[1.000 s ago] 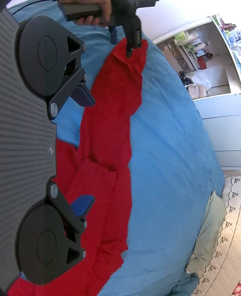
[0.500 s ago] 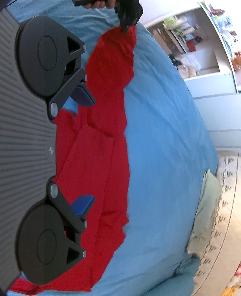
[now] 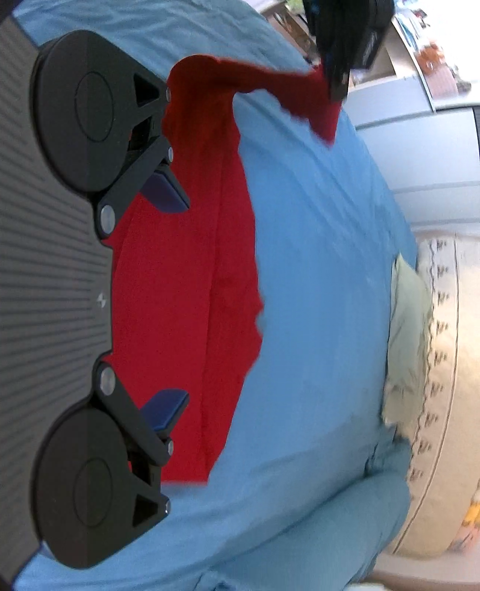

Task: Fold small clothes
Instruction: 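Lift the sleeve with the left gripper, lay it across the body, release, then grasp the sweater side edge with the right gripper, fold it inward, release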

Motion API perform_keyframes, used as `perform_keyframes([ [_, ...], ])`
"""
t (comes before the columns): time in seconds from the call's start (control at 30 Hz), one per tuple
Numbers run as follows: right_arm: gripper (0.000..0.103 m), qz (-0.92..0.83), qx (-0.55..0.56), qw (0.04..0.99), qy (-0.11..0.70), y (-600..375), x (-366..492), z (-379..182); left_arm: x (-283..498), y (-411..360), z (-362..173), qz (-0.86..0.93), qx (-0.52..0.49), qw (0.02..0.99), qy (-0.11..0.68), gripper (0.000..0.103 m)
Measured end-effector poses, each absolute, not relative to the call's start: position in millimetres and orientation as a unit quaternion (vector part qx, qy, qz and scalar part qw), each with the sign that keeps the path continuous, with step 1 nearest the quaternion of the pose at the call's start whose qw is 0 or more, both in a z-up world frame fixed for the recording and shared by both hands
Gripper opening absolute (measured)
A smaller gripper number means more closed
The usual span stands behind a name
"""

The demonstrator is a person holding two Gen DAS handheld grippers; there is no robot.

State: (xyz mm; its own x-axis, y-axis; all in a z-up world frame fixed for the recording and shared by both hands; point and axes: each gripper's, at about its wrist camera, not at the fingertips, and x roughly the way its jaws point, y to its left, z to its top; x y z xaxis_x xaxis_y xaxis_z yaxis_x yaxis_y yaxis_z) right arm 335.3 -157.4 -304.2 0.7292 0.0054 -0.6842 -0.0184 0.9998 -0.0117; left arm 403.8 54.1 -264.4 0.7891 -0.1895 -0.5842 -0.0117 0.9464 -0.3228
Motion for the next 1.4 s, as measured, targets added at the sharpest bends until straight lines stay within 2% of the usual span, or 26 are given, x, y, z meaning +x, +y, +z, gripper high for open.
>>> perform_keyframes([
  [0.13,0.103,-0.022,-0.009,0.927,0.374,-204.5,321.1,-304.1,407.8,-30.3,-312.9,-0.088,-0.144,0.914,0.37,0.006],
  [0.33,0.103,-0.042,0.016,0.922,0.385,-260.9,303.7,-314.6,403.5,-86.4,-393.1,-0.075,-0.107,0.884,0.449,0.006],
  [0.43,0.103,-0.043,0.028,0.919,0.391,-274.5,296.5,-323.7,394.7,-85.8,-405.5,-0.076,-0.109,0.877,0.461,0.007],
  [0.57,0.103,-0.043,0.041,0.914,0.401,-277.3,293.7,-327.3,393.0,-79.9,-392.7,-0.09,-0.109,0.875,0.462,0.01],
  [0.63,0.103,-0.037,0.049,0.914,0.401,-276.5,297.1,-322.1,387.6,-72.5,-381.4,-0.092,-0.103,0.88,0.455,0.037],
  [0.67,0.103,-0.035,0.049,0.915,0.4,-275.3,298.4,-318.6,383.3,-69.8,-375.2,-0.088,-0.098,0.884,0.448,0.07],
  [0.7,0.103,-0.031,0.047,0.915,0.399,-272.3,300.5,-314.4,378.9,-61.8,-366.3,-0.077,-0.092,0.892,0.436,0.091],
  [0.77,0.103,-0.023,0.039,0.918,0.394,-265.9,304.8,-306.7,369.9,-41.2,-352.8,-0.053,-0.078,0.906,0.413,0.102],
  [1.07,0.103,0.059,-0.038,0.903,0.423,-200.1,351.6,-314.2,357.4,40.7,-327.9,0.046,0.013,0.904,0.426,0.102],
  [1.23,0.103,0.114,-0.13,0.89,0.423,-148.2,388.8,-334.7,352.7,73.4,-331.9,0.043,0.005,0.898,0.438,0.102],
  [1.33,0.089,0.14,-0.181,0.869,0.44,-120.0,415.8,-350.1,342.6,84.5,-331.6,0.051,-0.005,0.896,0.441,0.102],
  [1.4,0.086,0.149,-0.214,0.855,0.449,-103.3,431.1,-364.5,341.2,92.2,-333.9,0.057,-0.021,0.894,0.443,0.102],
])
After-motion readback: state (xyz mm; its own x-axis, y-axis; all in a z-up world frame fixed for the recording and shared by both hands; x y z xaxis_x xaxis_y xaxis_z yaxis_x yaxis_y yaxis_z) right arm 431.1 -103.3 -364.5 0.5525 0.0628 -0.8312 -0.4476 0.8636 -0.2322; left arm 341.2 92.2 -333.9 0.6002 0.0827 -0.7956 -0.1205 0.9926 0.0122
